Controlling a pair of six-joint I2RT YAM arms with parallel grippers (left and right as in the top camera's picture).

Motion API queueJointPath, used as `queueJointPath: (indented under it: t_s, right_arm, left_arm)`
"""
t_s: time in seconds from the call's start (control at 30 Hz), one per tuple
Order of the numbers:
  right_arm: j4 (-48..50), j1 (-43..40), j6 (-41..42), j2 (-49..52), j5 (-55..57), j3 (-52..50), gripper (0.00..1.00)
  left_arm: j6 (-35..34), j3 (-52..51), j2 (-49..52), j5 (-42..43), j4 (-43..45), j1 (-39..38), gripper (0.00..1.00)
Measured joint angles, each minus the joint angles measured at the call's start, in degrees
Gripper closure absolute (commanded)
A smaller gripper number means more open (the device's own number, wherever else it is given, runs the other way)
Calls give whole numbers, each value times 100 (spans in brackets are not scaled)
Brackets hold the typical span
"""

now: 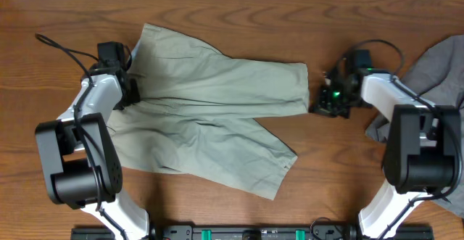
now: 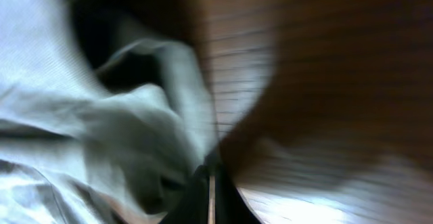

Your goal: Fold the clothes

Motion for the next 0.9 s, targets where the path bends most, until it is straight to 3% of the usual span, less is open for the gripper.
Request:
queueJointPath:
  t_s: [0.17, 0.43, 0.6, 0.77, 0.9]
  right_arm:
    - [675, -549, -302, -33, -269, -11, 66]
    - [2826, -726, -205, 98, -1228, -81, 60]
    - [3438, -348, 125, 103, -1292, -81, 60]
    - [3650, 133, 476, 234, -935, -81, 64]
    - [3958, 385, 625, 354, -933, -83, 87]
  left_arm:
    - [-44, 0, -155, -271, 0, 125, 94]
    - [-105, 0, -162, -315, 2, 146, 94]
    - [-114, 0, -162, -315, 0, 146, 94]
    - [-120, 0, -162, -315, 0, 146, 94]
    - [-120, 0, -162, -297, 0, 146, 94]
